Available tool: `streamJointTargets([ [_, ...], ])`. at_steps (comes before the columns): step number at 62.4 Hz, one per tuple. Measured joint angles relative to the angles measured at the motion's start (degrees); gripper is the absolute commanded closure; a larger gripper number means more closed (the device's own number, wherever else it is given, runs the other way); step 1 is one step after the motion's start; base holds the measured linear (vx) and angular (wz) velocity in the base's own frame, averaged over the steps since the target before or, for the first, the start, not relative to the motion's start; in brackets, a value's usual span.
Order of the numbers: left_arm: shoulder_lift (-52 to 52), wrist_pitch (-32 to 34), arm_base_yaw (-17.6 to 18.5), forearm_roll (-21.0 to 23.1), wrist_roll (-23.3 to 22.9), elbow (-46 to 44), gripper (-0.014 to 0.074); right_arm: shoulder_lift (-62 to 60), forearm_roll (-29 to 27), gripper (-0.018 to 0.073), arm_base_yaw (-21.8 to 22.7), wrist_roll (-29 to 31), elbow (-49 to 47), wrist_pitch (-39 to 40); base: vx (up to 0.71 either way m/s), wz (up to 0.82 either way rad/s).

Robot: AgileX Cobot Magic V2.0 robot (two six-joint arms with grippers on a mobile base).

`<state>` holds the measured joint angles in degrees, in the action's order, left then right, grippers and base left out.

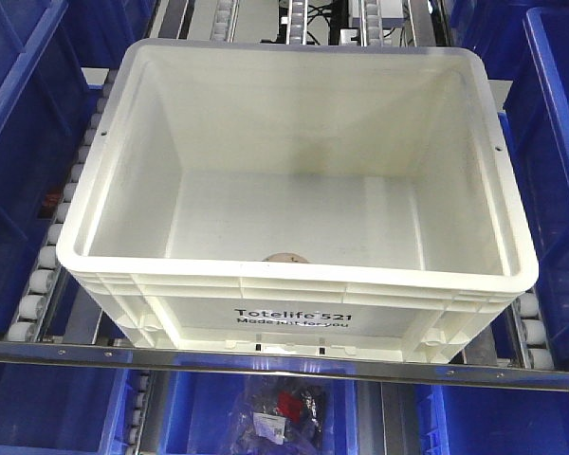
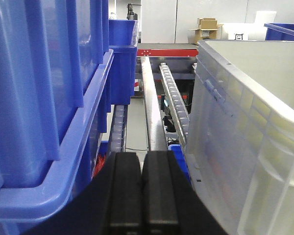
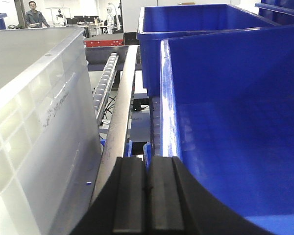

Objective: Place moving items into box and shelve

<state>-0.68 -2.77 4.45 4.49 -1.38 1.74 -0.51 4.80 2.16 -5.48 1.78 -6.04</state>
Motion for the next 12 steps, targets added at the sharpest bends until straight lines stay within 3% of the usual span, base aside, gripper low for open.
streamJointTargets([
  [12,0.0,0.0,0.0,0.0,0.0,0.0,0.0603,0.0,0.0,0.0566,0.0,0.0,0.0,0.0,0.00,0.00],
])
